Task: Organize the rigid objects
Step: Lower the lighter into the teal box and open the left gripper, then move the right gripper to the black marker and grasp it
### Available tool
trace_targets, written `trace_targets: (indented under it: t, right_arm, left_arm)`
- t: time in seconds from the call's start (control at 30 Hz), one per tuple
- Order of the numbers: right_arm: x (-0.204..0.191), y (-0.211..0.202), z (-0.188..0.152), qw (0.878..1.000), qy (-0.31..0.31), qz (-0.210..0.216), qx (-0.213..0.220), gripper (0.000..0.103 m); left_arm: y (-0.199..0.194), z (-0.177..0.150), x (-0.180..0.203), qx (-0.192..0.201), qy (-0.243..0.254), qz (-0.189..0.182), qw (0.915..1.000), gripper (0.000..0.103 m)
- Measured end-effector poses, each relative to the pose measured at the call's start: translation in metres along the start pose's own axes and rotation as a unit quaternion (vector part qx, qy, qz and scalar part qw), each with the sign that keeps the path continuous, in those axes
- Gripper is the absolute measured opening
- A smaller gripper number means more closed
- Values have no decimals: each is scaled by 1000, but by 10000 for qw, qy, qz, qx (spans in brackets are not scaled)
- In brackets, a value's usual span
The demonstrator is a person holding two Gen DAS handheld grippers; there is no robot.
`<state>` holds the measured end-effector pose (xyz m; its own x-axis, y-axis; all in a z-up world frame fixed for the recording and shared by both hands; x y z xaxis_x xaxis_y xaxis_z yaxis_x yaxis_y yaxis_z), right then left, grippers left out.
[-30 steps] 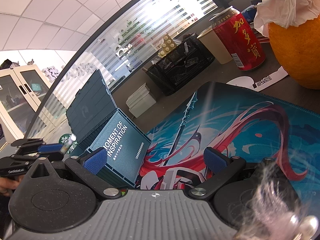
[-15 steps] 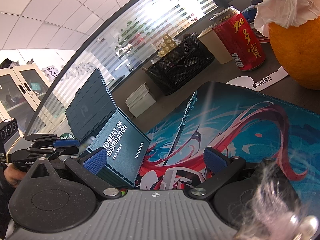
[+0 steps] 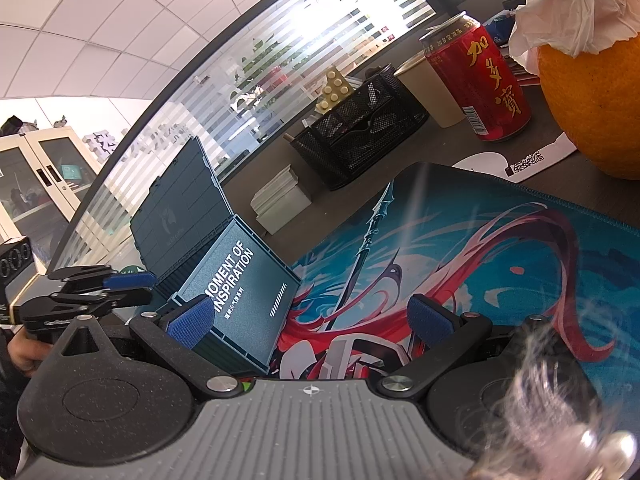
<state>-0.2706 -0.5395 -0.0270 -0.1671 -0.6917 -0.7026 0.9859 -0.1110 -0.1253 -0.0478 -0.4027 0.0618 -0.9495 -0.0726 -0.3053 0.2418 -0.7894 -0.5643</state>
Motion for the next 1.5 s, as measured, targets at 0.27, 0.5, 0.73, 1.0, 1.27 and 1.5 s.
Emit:
trace_targets:
  t: [0.27,0.5,0.73,1.0,1.27,1.5]
  right_arm:
    - [1,2,-1,10000,-42,-61,-58,103]
    - [-21,3,-7,9970,-398,575,-322,103]
    - [-62,5,-22,9811,-918,1492,-818,103]
    - [-125,18,-59,9115,-2735,2012,-2320,96]
    - [-122,34,-83,8622,-3239,1944,-3376,71]
    - [-119,47,-105,8187,-3863,1685,-3900,42]
  left_arm:
    - [-42,-13,11,263,-525,395,9975,103]
    - [-69,-41,24,164,-899,894,9918,103]
    - [-81,-73,18,-51,-1582,1291,9789,103]
    - [-87,-122,5,-510,-2520,1886,9478,103]
    - [-97,-161,0,-621,-3246,2172,9185,103]
    - [-102,-190,-13,-944,-3720,2602,8860,103]
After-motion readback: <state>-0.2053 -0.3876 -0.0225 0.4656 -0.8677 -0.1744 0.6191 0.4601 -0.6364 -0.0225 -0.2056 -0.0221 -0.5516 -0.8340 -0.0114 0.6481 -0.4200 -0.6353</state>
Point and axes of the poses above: each gripper's, at about its wrist camera, not at the fingertips, and y roughly the way its jaws point, x to its right, z to its top, the point moved 8 cm from there along y, roughly the way its jaws point, and after that the axes turned 13 degrees about z, right-handed, at the moved point
